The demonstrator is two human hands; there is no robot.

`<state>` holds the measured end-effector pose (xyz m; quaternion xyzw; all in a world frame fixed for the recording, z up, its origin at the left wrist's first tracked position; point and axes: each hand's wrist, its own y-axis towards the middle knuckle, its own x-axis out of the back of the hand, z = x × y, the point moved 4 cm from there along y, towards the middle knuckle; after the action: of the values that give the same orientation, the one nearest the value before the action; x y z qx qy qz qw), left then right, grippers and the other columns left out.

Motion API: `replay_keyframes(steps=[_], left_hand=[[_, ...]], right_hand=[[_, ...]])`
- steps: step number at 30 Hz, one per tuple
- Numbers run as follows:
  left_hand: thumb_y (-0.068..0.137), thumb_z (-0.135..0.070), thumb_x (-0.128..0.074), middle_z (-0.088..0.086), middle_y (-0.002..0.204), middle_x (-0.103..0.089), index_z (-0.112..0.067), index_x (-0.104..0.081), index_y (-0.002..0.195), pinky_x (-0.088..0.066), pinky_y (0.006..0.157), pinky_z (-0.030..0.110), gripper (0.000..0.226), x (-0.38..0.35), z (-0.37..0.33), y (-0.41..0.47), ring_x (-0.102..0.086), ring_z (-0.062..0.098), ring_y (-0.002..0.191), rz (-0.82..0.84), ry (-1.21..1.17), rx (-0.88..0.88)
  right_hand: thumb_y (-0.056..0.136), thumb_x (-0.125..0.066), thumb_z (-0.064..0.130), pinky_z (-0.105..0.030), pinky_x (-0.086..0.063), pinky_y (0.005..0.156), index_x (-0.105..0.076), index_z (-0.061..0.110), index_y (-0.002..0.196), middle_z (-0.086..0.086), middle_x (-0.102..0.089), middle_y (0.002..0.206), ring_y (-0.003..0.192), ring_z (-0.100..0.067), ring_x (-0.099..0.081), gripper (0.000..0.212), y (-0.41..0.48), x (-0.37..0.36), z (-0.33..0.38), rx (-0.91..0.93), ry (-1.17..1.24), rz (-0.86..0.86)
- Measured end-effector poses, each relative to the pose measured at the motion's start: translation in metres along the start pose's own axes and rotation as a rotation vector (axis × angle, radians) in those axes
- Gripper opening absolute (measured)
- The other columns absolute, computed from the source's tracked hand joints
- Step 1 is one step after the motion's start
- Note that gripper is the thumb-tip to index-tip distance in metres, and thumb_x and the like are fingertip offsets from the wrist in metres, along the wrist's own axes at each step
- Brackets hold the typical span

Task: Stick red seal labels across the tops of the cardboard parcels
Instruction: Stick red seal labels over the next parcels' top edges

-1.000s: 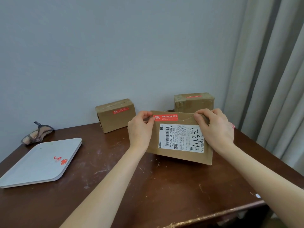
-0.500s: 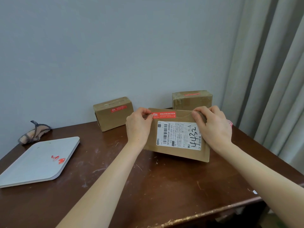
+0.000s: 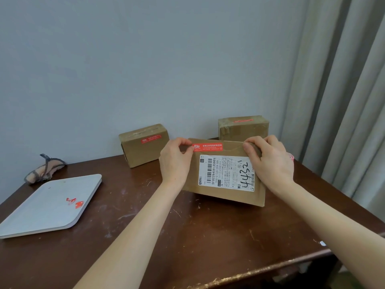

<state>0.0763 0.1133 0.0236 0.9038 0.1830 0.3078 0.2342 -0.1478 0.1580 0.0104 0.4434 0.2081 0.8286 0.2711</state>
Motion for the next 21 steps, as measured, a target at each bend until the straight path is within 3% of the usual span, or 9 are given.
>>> replay_keyframes(steps=[3,6,15,21], left_hand=[[0.088,-0.025,-0.062,-0.008,0.099,-0.063,-0.022,-0.068,0.09,-0.033,0.076,0.018,0.006,-0.001,0.001,0.002,-0.048,0.004,0.088,0.0,0.008,0.019],[0.089,-0.027,-0.061,-0.006,0.103,-0.061,-0.021,-0.068,0.089,-0.034,0.078,0.023,0.009,-0.001,0.001,0.007,-0.046,0.005,0.089,0.016,0.056,0.01],[0.092,-0.032,-0.056,-0.005,0.113,-0.052,-0.021,-0.062,0.087,-0.034,0.054,0.022,0.013,-0.005,-0.001,0.014,-0.056,0.011,0.078,0.1,0.199,-0.054],[0.092,-0.032,-0.055,-0.005,0.112,-0.05,-0.022,-0.059,0.085,-0.031,0.051,0.016,0.012,-0.002,-0.002,0.012,-0.056,0.01,0.077,0.113,0.202,-0.079]], right_hand=[[0.096,-0.046,0.046,-0.029,-0.032,0.067,-0.065,0.033,0.107,0.005,-0.047,0.097,0.099,-0.02,-0.049,0.025,0.0,0.0,-0.001,0.005,-0.006,0.0],[0.095,-0.046,0.047,-0.029,-0.032,0.067,-0.065,0.033,0.107,0.005,-0.048,0.097,0.099,-0.021,-0.049,0.026,0.0,0.001,0.0,0.007,-0.008,0.0],[0.096,-0.045,0.047,-0.029,-0.031,0.066,-0.064,0.032,0.108,0.006,-0.045,0.096,0.099,-0.02,-0.048,0.027,-0.001,0.0,0.0,0.015,-0.019,0.001],[0.096,-0.045,0.047,-0.029,-0.031,0.067,-0.064,0.033,0.108,0.005,-0.046,0.098,0.101,-0.02,-0.048,0.027,-0.001,0.0,0.0,0.017,-0.021,-0.007]])
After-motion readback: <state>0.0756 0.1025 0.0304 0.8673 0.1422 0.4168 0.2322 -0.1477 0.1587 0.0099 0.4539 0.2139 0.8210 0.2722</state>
